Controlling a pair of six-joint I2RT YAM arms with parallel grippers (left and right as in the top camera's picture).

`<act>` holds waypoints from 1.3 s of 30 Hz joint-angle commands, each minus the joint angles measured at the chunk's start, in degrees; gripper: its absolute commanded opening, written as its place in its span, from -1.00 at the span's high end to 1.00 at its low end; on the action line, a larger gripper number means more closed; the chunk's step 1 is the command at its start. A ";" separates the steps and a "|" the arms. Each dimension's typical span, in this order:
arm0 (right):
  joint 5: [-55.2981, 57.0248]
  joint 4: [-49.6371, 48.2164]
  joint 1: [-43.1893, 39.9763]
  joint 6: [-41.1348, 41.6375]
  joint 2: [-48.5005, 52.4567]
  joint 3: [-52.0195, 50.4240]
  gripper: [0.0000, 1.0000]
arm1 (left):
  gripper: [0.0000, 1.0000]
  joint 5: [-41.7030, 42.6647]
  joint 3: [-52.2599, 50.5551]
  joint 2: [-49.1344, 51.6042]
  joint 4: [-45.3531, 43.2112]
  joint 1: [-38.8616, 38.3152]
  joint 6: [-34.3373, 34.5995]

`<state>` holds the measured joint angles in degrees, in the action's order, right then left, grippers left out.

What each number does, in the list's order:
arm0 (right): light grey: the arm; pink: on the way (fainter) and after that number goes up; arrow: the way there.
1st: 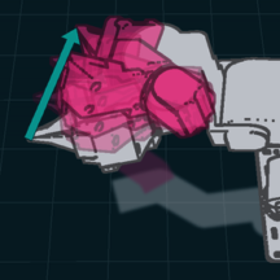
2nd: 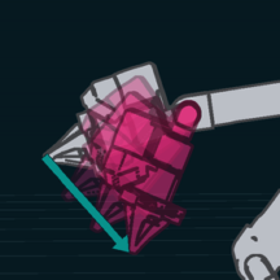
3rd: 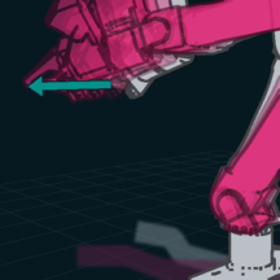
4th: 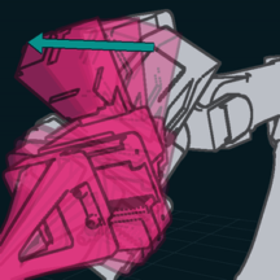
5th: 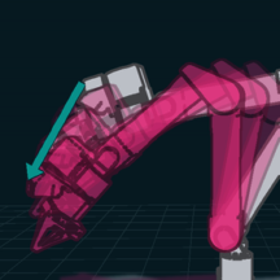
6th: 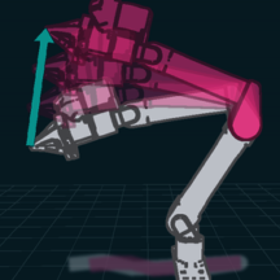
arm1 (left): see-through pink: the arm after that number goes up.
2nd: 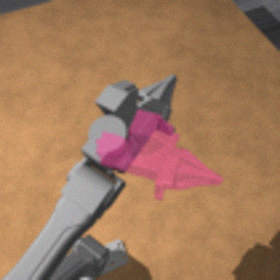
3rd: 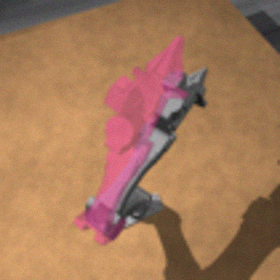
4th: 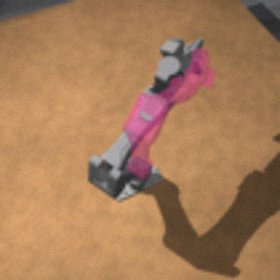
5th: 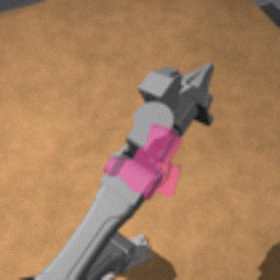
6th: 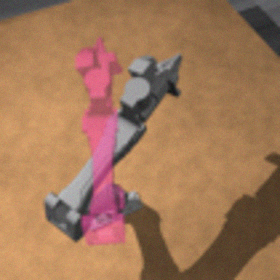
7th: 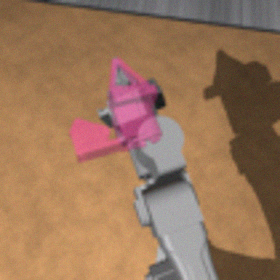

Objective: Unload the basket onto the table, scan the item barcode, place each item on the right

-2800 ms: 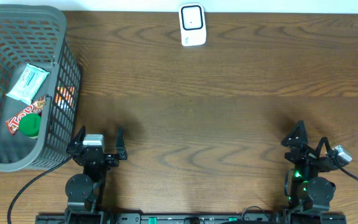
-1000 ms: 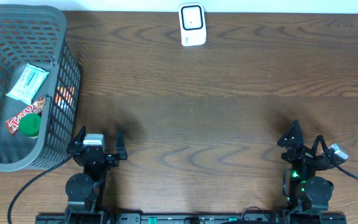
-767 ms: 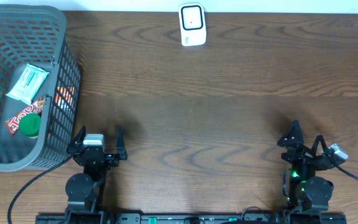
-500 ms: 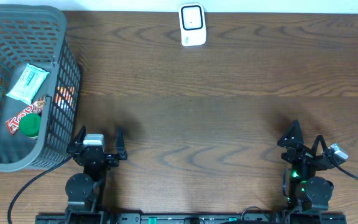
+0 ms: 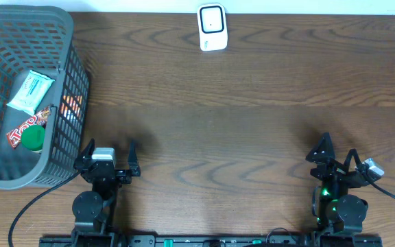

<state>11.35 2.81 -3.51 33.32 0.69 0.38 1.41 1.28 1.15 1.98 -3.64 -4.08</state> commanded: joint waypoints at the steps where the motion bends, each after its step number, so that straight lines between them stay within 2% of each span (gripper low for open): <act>1: 0.11 0.24 0.50 0.28 -0.28 -0.07 -0.99 | -0.95 -0.52 -1.03 0.22 2.05 0.04 0.31; 10: 0.11 0.24 0.50 0.28 -0.28 -0.07 -0.98 | -0.95 -0.02 -0.92 0.22 1.55 0.02 2.91; 14: 0.11 0.24 0.50 0.28 -0.28 -0.07 -0.99 | -0.95 8.50 0.17 0.22 1.92 0.02 2.89; 18: 0.11 0.24 0.50 0.28 -0.28 -0.07 -0.99 | -0.96 14.64 3.06 0.22 5.81 0.02 2.99; 31: 0.11 0.24 0.50 0.28 -0.28 -0.07 -0.99 | -0.95 16.37 22.62 4.09 25.75 0.02 5.86; 36: 0.11 0.24 0.50 0.28 -0.28 -0.07 -0.99 | -0.95 22.25 24.52 4.33 26.01 0.02 6.45; 39: 0.13 0.24 0.50 0.28 -0.28 -0.07 -0.99 | -0.95 24.76 24.52 4.35 24.90 0.02 10.32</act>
<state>11.35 2.83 -3.51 33.34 0.69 0.38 21.37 25.04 5.17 27.68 -3.64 2.39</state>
